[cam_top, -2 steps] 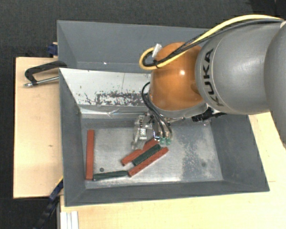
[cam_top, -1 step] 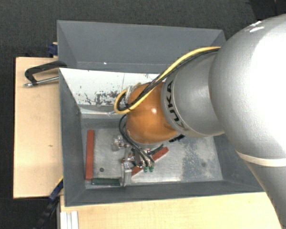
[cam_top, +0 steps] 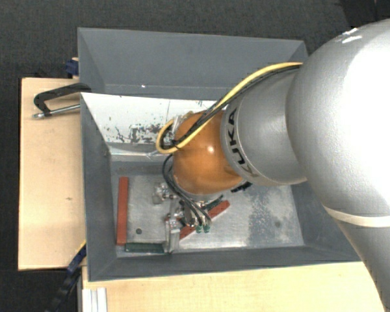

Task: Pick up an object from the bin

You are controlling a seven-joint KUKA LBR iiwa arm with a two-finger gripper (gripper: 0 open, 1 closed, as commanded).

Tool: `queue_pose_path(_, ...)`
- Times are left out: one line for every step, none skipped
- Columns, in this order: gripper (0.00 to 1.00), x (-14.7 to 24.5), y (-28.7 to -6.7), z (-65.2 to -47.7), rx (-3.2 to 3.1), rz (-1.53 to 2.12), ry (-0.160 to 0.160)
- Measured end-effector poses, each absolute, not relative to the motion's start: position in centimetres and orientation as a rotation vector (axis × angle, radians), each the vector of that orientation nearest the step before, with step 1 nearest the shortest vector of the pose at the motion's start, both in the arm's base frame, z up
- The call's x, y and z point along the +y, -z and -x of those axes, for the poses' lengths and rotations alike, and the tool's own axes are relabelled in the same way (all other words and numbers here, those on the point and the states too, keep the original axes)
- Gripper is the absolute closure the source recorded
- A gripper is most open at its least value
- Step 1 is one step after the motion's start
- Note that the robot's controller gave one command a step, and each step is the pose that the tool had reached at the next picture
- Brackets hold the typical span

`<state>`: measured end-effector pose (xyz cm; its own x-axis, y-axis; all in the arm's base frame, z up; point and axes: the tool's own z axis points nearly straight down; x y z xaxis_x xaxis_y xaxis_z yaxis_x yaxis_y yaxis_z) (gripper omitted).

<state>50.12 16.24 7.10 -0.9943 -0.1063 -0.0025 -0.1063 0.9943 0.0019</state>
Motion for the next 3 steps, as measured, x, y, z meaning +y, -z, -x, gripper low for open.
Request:
queue_pose_path(1.0, 5.1, -7.4, -51.1, 3.122, 0.335, -0.001)
queue_pose_path(1.0, 5.1, -7.3, -51.1, 3.122, 0.336, -0.001)
queue_pose_path(1.0, 6.5, -22.6, -51.3, 3.111, 0.395, -0.002)
